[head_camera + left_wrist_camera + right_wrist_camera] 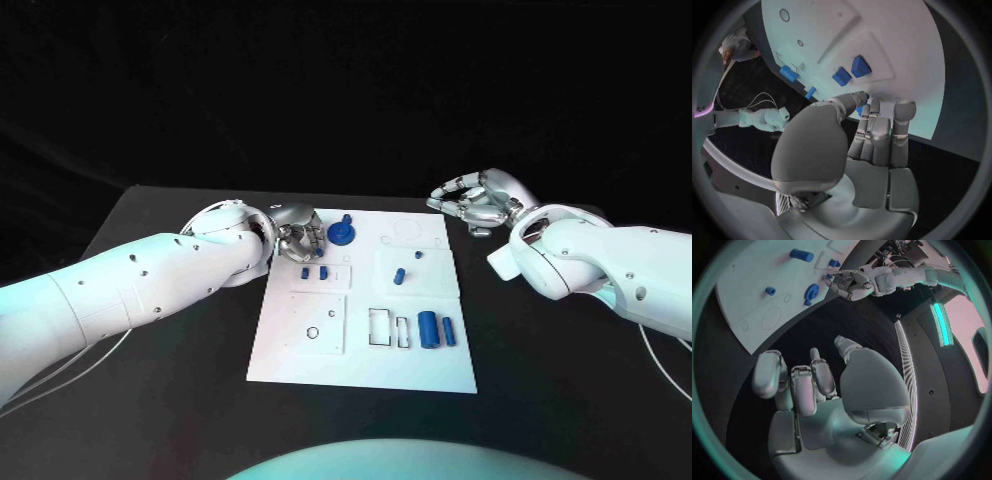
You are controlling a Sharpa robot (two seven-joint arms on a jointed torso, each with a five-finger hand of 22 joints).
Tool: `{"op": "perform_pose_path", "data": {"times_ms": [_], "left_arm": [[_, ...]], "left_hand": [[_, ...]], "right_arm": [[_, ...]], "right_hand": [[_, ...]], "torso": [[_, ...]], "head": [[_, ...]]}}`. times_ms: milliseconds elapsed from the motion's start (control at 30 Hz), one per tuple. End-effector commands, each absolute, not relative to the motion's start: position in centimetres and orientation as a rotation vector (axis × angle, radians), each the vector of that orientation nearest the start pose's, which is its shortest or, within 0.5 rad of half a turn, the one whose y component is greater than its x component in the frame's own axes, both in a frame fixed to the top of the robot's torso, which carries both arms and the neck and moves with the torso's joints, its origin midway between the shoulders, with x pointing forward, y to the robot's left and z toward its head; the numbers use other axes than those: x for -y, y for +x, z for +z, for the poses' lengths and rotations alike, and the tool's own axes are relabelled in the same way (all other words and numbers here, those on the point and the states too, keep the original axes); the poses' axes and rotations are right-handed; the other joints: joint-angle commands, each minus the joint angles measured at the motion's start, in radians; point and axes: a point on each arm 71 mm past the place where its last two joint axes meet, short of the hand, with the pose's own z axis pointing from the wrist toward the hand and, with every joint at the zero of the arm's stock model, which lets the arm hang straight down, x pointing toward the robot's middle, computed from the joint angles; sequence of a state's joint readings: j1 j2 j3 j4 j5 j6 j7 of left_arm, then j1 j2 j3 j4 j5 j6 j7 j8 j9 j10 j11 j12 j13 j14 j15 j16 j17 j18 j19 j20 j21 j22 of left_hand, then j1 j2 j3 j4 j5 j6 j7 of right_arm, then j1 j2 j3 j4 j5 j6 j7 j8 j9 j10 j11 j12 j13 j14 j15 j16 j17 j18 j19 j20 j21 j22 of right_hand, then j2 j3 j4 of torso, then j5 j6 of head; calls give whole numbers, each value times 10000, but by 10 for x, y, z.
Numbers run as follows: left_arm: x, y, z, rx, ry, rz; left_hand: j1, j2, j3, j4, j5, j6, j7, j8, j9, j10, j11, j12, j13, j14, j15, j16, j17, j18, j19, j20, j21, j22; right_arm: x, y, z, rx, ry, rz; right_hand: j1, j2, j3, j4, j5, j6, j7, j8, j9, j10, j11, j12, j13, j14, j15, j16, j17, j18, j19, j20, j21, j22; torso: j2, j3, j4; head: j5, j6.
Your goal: Assemble the parts on the task board
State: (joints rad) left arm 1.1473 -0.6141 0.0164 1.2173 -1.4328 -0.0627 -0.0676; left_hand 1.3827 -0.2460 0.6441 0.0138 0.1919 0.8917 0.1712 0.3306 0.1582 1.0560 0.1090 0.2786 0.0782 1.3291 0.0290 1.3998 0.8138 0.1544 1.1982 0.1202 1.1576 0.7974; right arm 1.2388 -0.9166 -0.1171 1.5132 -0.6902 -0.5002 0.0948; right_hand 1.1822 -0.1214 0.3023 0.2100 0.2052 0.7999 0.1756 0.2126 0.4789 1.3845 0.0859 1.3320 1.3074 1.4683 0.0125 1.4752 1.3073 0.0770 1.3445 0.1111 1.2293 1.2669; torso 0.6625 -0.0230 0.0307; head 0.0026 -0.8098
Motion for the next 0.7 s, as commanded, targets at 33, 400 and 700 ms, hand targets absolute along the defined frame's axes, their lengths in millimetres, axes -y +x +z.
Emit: {"op": "perform_pose_path", "data": {"times_ms": [33, 400, 700], "left_arm": [[-165, 528, -227, -19116, 1841, -6362], [-172, 524, -230, -19133, 1713, -6319], [-187, 523, -227, -18951, 1224, -6269]], "left_hand": [[-29, -91, -61, -14, -21, -70, 5, -71, -12, -75, 10, -67, -8, -111, 13, 22, -46, -20, -67, 8, -48, -31], [-39, -198, -125, -58, -20, -148, 127, -229, -67, -341, 122, -165, -15, -235, 105, 1, -219, 8, -200, 67, -157, -203], [-21, -220, -175, -81, -6, -289, 237, -400, -129, -516, 211, -185, -15, -383, 180, -47, -493, 62, -373, 136, -322, -486]], "right_arm": [[252, 488, -188, -15953, 5723, 9443], [253, 488, -189, -15956, 5733, 9419], [258, 490, -190, -16002, 5768, 9302]], "right_hand": [[71, 25, 6, 36, 68, 22, -71, 50, 9, -56, -35, -53, 140, 435, -52, -49, 148, 146, -55, 19, -31, -15], [71, 25, 6, 36, 68, 22, -71, 50, 9, -56, -35, -53, 140, 435, -52, -49, 148, 146, -55, 19, -31, -15], [105, 22, -9, 37, 68, 7, -70, 49, 8, -147, -35, -167, 27, 422, -53, -75, 93, 166, -103, 18, -112, -81]], "torso": [[-1, 2, 1], [5, -7, 1], [-16, -8, 17]], "head": [[2, -7], [-25, -11], [-54, -13]]}}
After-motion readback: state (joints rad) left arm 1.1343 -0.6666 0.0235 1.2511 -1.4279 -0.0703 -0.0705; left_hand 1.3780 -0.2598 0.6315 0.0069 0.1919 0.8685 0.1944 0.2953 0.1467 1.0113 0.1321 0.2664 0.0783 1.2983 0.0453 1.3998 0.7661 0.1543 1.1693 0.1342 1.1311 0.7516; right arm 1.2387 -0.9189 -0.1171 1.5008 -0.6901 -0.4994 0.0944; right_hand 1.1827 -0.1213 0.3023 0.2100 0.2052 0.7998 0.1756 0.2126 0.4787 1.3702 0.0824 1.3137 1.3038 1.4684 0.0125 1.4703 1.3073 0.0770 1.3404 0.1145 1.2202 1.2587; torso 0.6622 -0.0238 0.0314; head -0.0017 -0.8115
